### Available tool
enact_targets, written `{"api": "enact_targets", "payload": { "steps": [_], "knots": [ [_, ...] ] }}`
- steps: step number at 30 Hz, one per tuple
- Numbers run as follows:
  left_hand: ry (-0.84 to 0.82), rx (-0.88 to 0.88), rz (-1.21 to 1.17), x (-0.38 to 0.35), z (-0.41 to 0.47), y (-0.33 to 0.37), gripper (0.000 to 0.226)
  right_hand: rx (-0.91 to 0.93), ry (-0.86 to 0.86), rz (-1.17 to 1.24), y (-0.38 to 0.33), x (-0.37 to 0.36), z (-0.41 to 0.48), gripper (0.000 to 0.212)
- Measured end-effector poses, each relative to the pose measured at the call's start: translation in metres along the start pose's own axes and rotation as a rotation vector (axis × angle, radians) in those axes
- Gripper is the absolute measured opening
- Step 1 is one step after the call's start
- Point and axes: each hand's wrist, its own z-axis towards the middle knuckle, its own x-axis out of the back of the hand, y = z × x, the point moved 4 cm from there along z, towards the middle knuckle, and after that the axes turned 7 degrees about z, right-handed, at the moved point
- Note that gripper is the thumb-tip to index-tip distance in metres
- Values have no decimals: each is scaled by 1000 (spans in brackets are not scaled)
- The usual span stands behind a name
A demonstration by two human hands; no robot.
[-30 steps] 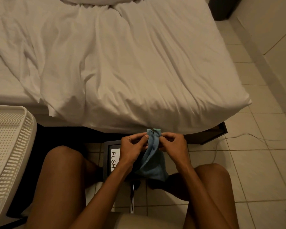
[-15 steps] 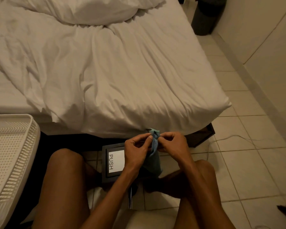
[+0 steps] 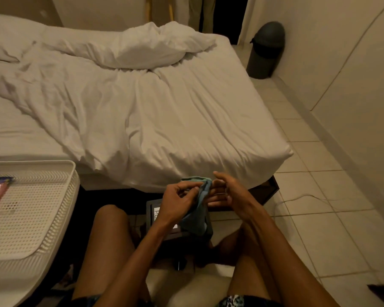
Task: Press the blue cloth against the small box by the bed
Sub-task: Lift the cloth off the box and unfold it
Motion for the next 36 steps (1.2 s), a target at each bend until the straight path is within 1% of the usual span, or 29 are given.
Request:
{"api": "enact_targets", "payload": {
  "steps": [6, 10, 14, 19, 24, 31, 34, 36],
  "knots": [
    [-54, 7, -12, 13, -8, 14, 21, 50, -31, -34, -2, -13, -12, 35],
    [-124, 75, -15, 22, -7, 22, 21, 70, -83, -75, -8, -16, -17, 40],
    [-127, 145, -2, 26, -3, 21, 16, 83, -103, -106, -11, -18, -21, 42],
    [-153, 148, 5, 27, -4, 31, 17, 95, -103, -91, -11, -19, -24, 32],
    [-141, 168, -16, 30, -7, 33, 17, 100, -84, -61, -11, -19, -25, 23],
    [-176, 123, -24, 41, -13, 45, 21, 143, -64, -37, -23, -25, -34, 18],
    [-209, 85, 37, 48, -16, 48, 21, 175, -63, -20, -30, -25, -39, 16],
    [-236, 44, 118, 51, -19, 48, 21, 189, -56, 12, -35, -24, -42, 15]
  ]
}}
